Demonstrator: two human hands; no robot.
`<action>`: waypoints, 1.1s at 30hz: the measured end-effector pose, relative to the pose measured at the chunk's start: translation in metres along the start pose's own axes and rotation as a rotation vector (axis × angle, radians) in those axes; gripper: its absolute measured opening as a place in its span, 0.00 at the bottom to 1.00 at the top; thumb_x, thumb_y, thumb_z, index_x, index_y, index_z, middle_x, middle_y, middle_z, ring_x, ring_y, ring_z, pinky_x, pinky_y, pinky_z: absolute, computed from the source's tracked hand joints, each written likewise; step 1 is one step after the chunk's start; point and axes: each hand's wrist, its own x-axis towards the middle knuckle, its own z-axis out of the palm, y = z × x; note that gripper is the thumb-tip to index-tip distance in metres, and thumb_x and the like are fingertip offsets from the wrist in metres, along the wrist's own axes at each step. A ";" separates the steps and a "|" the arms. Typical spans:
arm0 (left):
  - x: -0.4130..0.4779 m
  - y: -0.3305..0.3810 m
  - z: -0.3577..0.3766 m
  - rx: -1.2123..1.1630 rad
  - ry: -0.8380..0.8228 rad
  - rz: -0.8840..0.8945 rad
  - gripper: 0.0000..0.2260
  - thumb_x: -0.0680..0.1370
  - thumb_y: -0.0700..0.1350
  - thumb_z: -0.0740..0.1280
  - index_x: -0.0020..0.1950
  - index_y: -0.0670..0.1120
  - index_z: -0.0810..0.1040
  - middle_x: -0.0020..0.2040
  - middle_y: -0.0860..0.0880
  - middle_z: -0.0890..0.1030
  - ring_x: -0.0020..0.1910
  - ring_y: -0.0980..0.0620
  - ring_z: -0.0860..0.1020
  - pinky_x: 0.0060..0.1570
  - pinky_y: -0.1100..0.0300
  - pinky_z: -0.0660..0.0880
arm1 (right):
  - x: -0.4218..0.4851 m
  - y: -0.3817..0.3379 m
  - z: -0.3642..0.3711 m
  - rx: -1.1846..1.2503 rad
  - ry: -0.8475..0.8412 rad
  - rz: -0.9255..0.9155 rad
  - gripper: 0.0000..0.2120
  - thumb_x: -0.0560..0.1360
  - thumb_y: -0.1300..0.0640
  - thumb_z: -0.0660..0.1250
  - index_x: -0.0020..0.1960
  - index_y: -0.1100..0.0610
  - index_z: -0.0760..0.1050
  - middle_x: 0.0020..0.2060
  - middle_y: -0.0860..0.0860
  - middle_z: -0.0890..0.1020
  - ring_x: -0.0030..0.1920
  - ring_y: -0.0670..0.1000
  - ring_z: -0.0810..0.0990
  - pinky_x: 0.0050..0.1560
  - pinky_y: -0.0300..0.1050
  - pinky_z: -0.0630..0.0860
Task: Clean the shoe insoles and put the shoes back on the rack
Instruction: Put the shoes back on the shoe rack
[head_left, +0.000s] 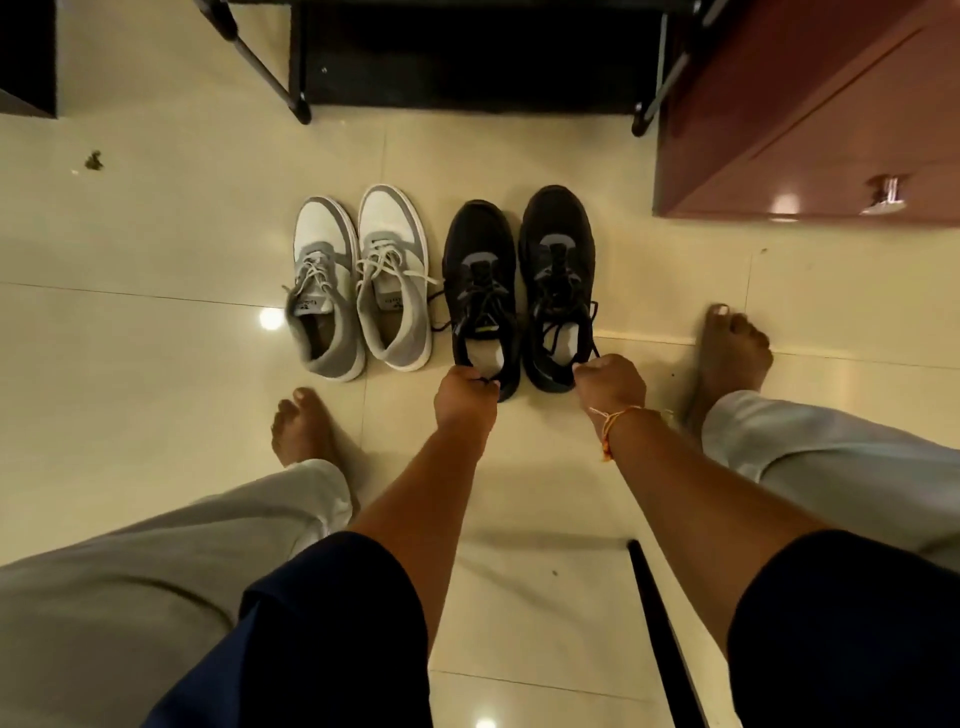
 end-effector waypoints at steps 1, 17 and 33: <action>0.003 -0.003 0.003 0.023 0.009 0.040 0.11 0.79 0.41 0.69 0.61 0.44 0.77 0.53 0.47 0.82 0.50 0.46 0.79 0.46 0.58 0.74 | 0.003 0.000 0.001 -0.006 0.032 0.002 0.16 0.79 0.50 0.66 0.59 0.62 0.78 0.55 0.59 0.82 0.58 0.62 0.79 0.51 0.45 0.72; -0.038 0.027 0.031 -0.064 -0.065 0.184 0.15 0.83 0.47 0.66 0.66 0.40 0.73 0.41 0.55 0.75 0.51 0.48 0.78 0.48 0.65 0.72 | -0.002 -0.026 -0.043 -0.258 -0.016 0.019 0.18 0.78 0.50 0.66 0.60 0.63 0.78 0.58 0.61 0.81 0.59 0.63 0.79 0.53 0.48 0.74; -0.269 0.073 -0.103 -0.184 0.208 0.696 0.23 0.79 0.40 0.66 0.73 0.51 0.69 0.55 0.53 0.79 0.55 0.50 0.78 0.59 0.53 0.76 | -0.303 -0.036 -0.146 -0.090 0.154 -0.505 0.20 0.73 0.43 0.69 0.58 0.54 0.70 0.49 0.52 0.81 0.47 0.58 0.79 0.39 0.45 0.69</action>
